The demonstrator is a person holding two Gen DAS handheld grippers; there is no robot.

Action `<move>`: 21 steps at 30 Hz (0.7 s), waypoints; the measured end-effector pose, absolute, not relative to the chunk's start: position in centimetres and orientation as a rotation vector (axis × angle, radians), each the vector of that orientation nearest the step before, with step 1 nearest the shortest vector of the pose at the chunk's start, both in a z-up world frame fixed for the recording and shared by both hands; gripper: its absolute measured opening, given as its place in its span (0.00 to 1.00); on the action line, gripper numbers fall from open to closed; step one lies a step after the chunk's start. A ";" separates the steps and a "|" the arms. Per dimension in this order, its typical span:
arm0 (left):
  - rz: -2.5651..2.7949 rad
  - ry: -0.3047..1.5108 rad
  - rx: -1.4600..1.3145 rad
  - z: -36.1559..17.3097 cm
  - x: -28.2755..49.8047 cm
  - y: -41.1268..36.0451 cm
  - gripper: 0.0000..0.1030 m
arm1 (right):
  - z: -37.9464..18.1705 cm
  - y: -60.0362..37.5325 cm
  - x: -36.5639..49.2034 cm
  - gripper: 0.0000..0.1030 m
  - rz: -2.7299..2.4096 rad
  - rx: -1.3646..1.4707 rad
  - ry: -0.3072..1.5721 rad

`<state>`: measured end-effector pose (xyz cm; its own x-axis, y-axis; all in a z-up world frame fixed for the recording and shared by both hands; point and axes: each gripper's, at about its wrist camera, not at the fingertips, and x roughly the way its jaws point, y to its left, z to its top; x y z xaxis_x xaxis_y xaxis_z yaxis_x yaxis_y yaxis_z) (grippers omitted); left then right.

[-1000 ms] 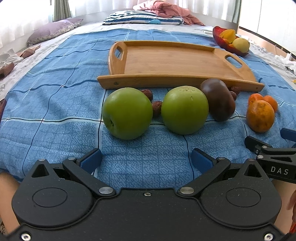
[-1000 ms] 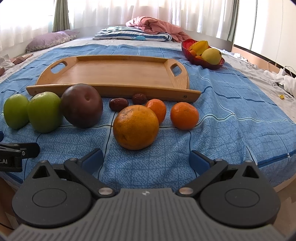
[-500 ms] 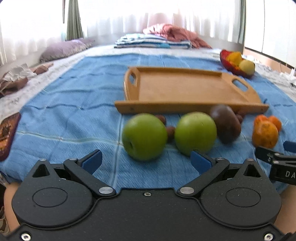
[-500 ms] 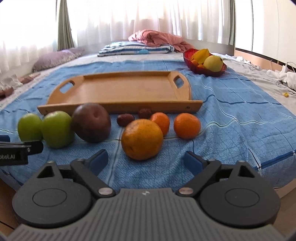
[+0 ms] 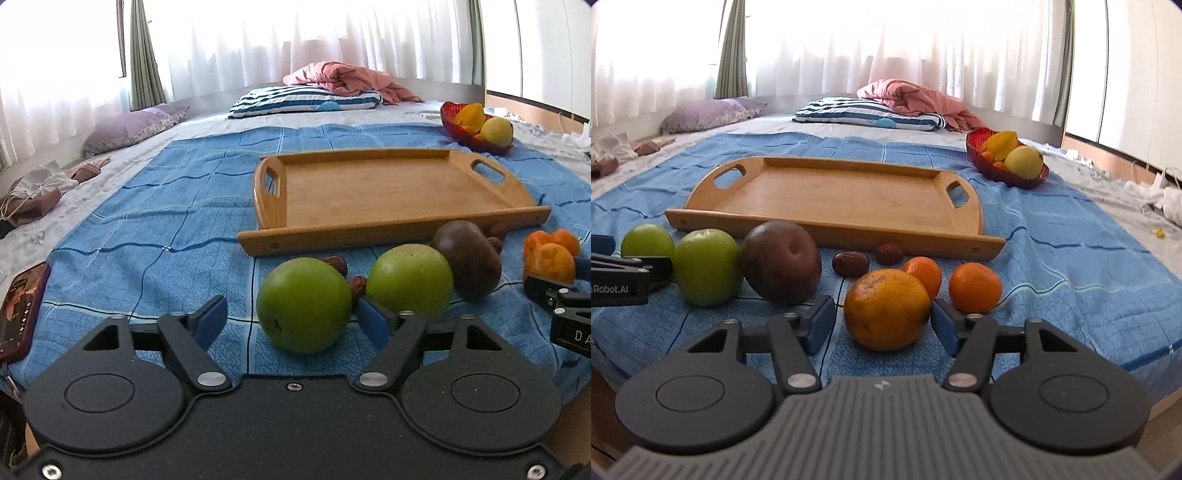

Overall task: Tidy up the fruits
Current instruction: 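Grasp the green apple with the left tool while the right tool grasps the large orange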

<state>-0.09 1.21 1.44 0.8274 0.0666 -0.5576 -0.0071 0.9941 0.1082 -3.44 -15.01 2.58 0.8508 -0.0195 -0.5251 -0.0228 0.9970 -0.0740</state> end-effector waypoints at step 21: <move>0.032 0.610 0.047 0.4 1.2 1.2 0.55 | 1.4 -14.8 -2.9 0.53 -0.013 -0.112 0.555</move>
<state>1.19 1.22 0.38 0.8190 0.0439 -0.5721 -0.0163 0.9984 0.0532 -2.90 -14.77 1.44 0.8499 -0.0425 -0.5253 -0.0183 0.9938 -0.1100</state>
